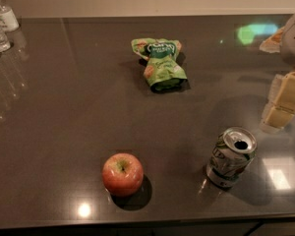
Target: Move green rice chip bag near apple
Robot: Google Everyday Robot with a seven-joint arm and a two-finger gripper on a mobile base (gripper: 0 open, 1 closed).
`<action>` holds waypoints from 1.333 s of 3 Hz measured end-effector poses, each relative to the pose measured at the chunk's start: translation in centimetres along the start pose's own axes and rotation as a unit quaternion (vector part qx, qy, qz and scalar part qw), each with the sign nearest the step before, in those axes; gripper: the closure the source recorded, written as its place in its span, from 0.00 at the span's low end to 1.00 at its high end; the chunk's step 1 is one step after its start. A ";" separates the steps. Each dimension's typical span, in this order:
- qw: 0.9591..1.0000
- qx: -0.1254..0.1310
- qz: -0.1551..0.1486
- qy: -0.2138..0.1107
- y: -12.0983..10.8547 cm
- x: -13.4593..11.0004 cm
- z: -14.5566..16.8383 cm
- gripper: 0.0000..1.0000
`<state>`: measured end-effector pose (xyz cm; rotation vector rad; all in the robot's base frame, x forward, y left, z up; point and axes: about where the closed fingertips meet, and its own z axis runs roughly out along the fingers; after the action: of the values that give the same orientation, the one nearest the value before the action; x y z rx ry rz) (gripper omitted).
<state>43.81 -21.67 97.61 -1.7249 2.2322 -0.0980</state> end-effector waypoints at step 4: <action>0.996 -0.004 0.055 -0.064 -6.0 -1.2 1.5 0.00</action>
Offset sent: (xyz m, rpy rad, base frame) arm 0.0215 -0.0068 -0.0006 0.0596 0.0126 -0.0375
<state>50.14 -21.90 97.90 -1.5622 2.2309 0.0445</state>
